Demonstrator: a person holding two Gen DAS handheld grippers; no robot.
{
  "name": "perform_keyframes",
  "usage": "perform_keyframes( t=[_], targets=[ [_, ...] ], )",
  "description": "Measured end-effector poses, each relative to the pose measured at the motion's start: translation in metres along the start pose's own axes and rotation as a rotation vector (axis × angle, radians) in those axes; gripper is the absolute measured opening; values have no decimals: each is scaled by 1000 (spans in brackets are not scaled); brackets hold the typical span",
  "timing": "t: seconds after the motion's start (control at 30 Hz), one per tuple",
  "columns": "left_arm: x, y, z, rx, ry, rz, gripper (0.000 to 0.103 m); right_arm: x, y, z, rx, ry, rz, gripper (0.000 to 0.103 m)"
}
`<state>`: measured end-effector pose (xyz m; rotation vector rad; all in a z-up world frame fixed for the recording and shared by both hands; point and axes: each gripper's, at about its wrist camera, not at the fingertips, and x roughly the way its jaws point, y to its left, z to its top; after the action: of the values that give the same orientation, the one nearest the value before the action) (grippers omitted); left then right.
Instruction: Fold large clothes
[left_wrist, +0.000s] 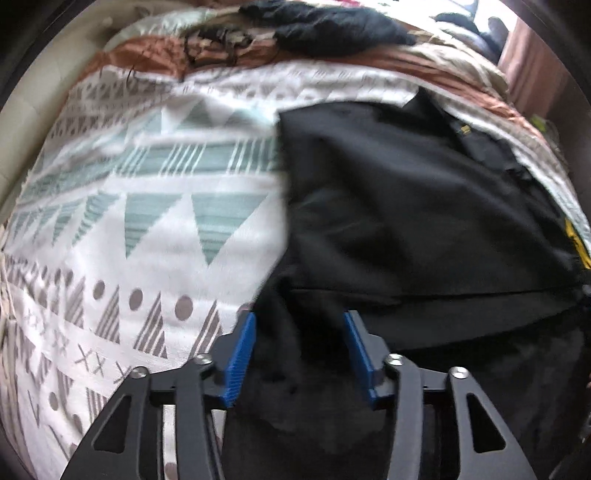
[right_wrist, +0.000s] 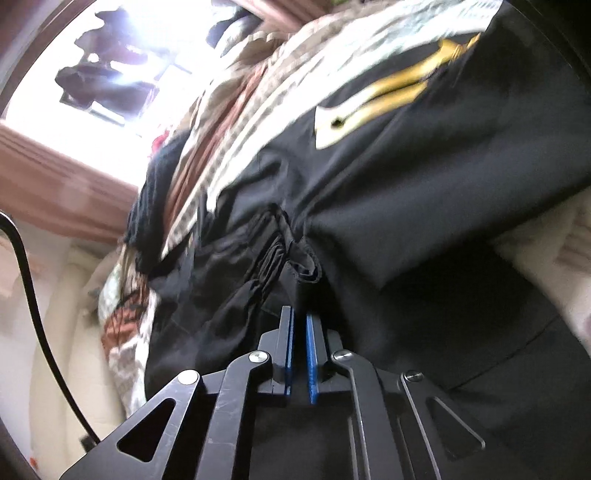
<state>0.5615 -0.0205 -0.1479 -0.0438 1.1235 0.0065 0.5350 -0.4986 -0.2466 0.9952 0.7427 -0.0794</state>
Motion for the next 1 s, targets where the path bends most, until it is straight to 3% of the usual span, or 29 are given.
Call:
perform_keyframes(
  t=[0.07,0.43,0.53,0.6,0.67,0.77,0.83,1.0],
  targets=[
    [6,3,-1,-13,10,3,46,-8,0,3,6,-35,-2,6],
    [18,8,14,-22,-4,62,43,23,3,9,-18,16,101,7],
    [15,4,14,-10,-7,94,43,19,0,10,3,33,71,11],
    [8,-1,14,10,-13,94,43,3,-5,12,26,-1,69,32],
    [-1,-5,12,19,-24,63,47,-14,-12,15,61,-40,76,36],
    [-18,-9,13,12,-48,37,65,-40,-26,23,93,-69,99,36],
    [-29,-14,14,13,-71,25,75,-59,-35,25,108,-115,51,36],
    [-43,-30,18,22,-89,14,78,-88,-65,32,183,-176,15,36]
  ],
)
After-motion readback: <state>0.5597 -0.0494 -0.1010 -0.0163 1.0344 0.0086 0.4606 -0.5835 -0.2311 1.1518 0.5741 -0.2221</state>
